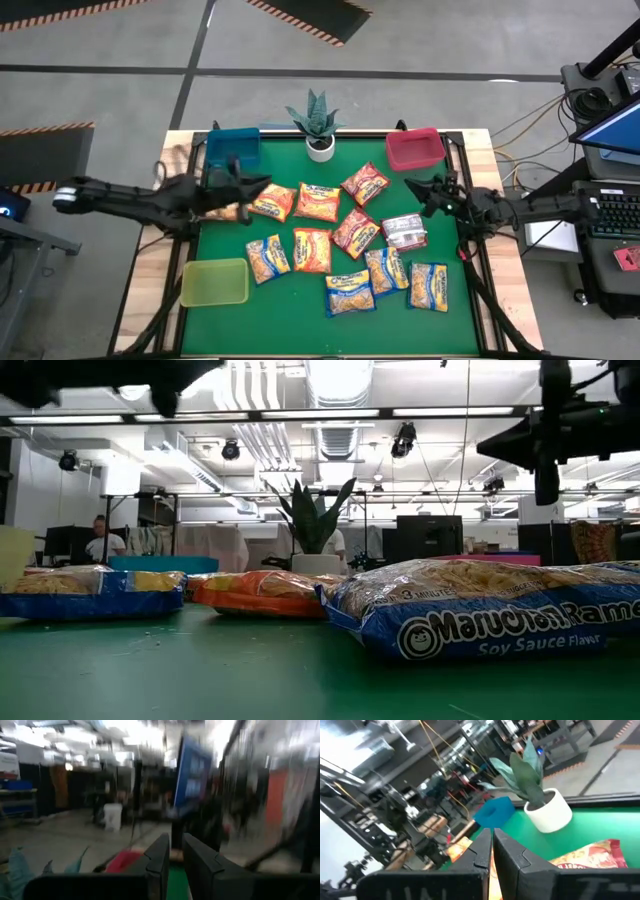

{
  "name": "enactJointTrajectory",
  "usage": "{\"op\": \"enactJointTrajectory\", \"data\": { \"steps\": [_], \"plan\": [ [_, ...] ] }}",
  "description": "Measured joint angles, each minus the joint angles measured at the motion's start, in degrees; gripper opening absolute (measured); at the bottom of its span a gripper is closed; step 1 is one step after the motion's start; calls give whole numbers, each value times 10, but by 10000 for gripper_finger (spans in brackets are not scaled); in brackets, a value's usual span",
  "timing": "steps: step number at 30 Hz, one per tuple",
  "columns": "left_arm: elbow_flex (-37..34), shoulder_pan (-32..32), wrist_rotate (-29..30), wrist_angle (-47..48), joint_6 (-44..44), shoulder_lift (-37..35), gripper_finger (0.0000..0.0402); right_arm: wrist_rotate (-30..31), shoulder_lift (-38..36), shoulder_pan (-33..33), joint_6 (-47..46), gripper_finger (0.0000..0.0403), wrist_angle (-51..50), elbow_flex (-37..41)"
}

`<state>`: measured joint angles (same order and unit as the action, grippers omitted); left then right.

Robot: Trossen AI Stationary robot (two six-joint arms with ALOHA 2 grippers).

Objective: Sort Maruchan noodles
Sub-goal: Put the red noodle pack into the pink bin

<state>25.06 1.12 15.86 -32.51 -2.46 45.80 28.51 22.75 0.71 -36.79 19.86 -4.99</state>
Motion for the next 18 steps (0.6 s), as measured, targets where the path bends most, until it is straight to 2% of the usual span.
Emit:
{"op": "enactJointTrajectory", "data": {
  "steps": [3, 6, 10, 16, 18],
  "plan": [
    [76, -1, 0, 113, -36, 70, 36, 0, 39, 0, -3, 9, -2, -27],
    [130, -2, 1, 172, -59, 141, 36, 0, 75, 0, -3, 9, -41, -68],
    [172, -4, 1, 175, -90, 223, 36, 0, 120, -10, -36, 9, -185, -146],
    [200, -26, 1, 171, -102, 315, 36, -7, 197, -50, -101, 9, -454, -263],
    [203, -36, 2, 166, -102, 340, 36, -13, 220, -67, -107, 9, -503, -290]
  ]
}}
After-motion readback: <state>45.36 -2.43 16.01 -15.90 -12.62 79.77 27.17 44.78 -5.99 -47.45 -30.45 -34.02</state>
